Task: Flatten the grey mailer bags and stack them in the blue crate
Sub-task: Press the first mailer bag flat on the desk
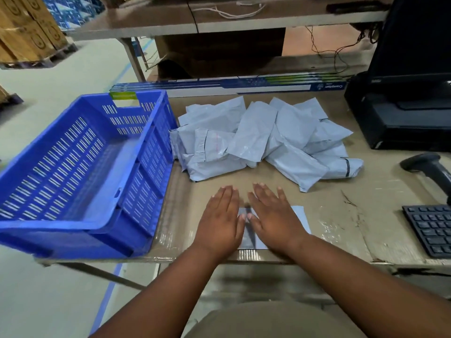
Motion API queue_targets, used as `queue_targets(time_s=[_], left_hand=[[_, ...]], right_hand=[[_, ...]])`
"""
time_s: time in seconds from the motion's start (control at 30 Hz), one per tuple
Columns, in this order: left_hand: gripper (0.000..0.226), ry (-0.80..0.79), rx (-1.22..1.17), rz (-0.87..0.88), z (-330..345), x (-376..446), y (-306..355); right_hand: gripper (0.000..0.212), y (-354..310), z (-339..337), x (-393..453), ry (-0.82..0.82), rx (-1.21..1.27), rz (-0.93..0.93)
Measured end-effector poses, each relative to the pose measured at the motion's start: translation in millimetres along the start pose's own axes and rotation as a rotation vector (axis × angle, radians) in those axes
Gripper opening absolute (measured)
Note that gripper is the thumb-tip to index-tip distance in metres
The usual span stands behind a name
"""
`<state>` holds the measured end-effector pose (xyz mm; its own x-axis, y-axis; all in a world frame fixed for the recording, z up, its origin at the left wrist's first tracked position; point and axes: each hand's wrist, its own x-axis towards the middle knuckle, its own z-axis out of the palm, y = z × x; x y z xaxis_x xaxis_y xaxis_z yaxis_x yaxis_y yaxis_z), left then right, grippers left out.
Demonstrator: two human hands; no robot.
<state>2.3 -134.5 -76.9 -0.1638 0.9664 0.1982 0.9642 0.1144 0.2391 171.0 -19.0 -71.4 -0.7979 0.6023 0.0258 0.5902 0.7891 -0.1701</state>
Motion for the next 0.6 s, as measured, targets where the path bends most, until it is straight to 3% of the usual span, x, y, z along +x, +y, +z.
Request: queue_targets(time_s=[0.17, 0.47, 0.6], left_hand=[[0.072, -0.168, 0.056, -0.067, 28, 12, 0], [0.075, -0.209, 0.105, -0.068, 30, 14, -2], [0.066, -0.148, 0.193, -0.035, 21, 22, 17]], right_hand=[[0.074, 4, 26, 0, -0.079, -0.023, 0.037], [0.073, 11, 26, 0, -0.082, 0.024, 0.019], [0.072, 43, 10, -4, -0.012, 0.041, 0.072]])
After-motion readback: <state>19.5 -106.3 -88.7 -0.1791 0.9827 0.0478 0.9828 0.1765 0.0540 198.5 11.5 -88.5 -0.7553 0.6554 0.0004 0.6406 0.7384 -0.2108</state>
